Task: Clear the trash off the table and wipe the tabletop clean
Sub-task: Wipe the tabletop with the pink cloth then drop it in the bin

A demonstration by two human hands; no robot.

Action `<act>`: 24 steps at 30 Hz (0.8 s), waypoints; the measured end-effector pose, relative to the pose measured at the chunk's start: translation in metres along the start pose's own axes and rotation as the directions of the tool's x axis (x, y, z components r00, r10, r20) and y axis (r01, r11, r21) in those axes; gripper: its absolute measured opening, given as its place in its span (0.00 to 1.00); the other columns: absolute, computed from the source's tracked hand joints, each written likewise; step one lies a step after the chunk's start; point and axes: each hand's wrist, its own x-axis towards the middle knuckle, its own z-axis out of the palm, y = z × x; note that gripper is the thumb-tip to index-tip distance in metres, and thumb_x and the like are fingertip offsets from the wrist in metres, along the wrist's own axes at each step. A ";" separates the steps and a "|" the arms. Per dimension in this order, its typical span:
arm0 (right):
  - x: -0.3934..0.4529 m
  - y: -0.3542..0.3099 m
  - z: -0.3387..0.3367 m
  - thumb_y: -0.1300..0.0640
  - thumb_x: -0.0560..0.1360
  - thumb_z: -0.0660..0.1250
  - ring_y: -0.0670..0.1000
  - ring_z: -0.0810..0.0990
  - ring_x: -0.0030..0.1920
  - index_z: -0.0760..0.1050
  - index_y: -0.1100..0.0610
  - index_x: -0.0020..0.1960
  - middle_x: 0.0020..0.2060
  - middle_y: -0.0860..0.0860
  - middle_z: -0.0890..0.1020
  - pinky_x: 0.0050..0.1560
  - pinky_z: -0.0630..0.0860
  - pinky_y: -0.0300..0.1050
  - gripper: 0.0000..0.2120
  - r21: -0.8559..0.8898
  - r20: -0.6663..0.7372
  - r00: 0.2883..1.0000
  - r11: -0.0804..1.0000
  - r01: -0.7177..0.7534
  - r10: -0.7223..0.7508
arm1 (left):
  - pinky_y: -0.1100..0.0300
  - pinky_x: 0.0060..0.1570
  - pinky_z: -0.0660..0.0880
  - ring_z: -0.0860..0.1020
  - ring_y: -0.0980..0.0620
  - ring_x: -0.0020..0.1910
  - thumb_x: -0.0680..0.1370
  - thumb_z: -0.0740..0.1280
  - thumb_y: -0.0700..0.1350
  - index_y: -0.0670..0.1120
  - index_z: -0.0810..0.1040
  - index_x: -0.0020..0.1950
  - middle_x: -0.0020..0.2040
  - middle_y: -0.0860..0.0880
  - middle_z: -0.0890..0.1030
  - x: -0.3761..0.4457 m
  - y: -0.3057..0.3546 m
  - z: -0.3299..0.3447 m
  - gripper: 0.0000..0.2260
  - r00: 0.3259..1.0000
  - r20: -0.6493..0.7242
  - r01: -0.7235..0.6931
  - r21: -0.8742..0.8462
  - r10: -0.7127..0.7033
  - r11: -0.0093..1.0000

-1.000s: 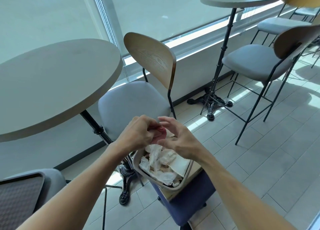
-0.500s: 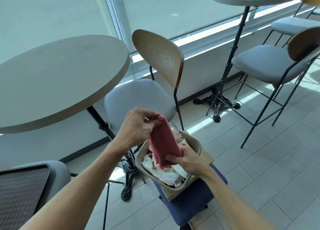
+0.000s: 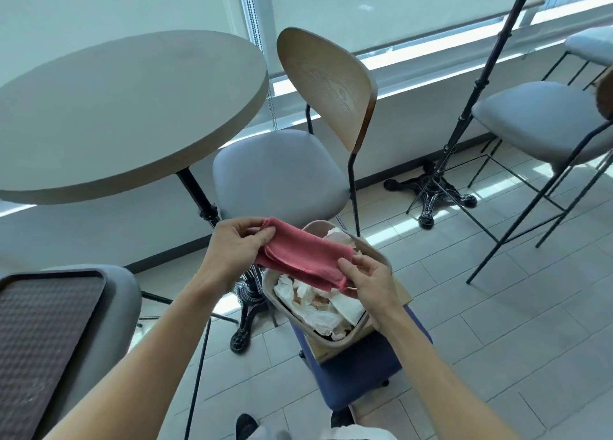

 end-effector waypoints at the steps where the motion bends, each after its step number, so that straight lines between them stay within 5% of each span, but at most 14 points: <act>1: 0.000 -0.001 0.001 0.60 0.78 0.69 0.50 0.83 0.37 0.79 0.59 0.49 0.38 0.54 0.85 0.44 0.82 0.49 0.02 -0.033 -0.012 1.000 0.999 0.015 -0.016 | 0.60 0.31 0.80 0.83 0.52 0.31 0.76 0.69 0.35 0.42 0.83 0.49 0.42 0.43 0.81 -0.003 -0.006 -0.002 0.05 0.999 -0.010 0.042 -0.051 -0.042 0.998; 8: -0.004 -0.012 0.022 0.56 0.80 0.65 0.61 0.81 0.39 0.79 0.55 0.47 0.41 0.63 0.83 0.44 0.80 0.62 0.05 -0.271 0.026 0.989 0.952 0.145 -0.144 | 0.54 0.32 0.83 0.82 0.48 0.27 0.76 0.69 0.34 0.42 0.81 0.49 0.42 0.41 0.81 -0.016 -0.049 -0.022 0.05 0.972 -0.093 0.188 -0.248 -0.216 0.950; 18: -0.010 -0.031 0.119 0.58 0.80 0.65 0.50 0.82 0.35 0.78 0.56 0.49 0.40 0.59 0.83 0.32 0.80 0.43 0.04 -0.395 0.265 0.960 0.898 0.194 -0.091 | 0.58 0.30 0.81 0.80 0.51 0.28 0.77 0.69 0.35 0.38 0.80 0.51 0.34 0.45 0.80 -0.039 -0.092 -0.114 0.04 0.928 -0.260 0.133 -0.438 -0.266 0.889; 24: -0.012 -0.004 0.224 0.55 0.81 0.64 0.57 0.83 0.41 0.77 0.56 0.51 0.44 0.61 0.83 0.45 0.83 0.56 0.05 -0.513 0.508 0.860 0.821 0.251 0.055 | 0.55 0.35 0.82 0.82 0.52 0.32 0.78 0.68 0.35 0.38 0.81 0.51 0.34 0.46 0.82 -0.082 -0.137 -0.198 0.04 0.848 -0.435 0.072 -0.470 -0.302 0.880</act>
